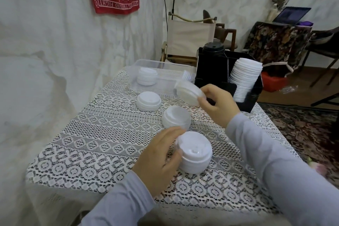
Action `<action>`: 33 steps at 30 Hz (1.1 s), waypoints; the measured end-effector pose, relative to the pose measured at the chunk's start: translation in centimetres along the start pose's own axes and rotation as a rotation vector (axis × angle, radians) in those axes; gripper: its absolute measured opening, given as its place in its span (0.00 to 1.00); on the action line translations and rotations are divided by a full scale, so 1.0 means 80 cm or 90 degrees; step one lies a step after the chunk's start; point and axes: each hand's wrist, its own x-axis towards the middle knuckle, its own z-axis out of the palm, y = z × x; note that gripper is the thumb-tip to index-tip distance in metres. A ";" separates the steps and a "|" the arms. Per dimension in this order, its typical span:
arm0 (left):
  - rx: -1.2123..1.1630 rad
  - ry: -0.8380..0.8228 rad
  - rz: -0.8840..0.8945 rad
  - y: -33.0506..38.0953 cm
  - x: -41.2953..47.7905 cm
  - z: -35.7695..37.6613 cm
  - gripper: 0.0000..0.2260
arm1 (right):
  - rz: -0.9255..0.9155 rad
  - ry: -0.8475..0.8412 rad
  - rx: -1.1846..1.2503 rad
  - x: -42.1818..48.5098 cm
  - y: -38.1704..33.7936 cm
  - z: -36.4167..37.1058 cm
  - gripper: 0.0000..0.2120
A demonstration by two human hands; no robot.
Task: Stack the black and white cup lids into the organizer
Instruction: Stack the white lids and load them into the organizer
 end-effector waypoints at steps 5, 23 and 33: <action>-0.091 0.084 -0.058 0.020 0.022 -0.015 0.27 | 0.140 0.016 0.370 -0.039 -0.038 -0.032 0.06; -0.100 0.011 -0.013 0.044 0.028 -0.016 0.38 | 0.246 -0.123 0.414 -0.076 -0.058 -0.020 0.12; -0.264 0.003 -0.123 0.006 0.023 -0.010 0.40 | 0.079 -0.157 0.363 -0.110 -0.025 0.005 0.40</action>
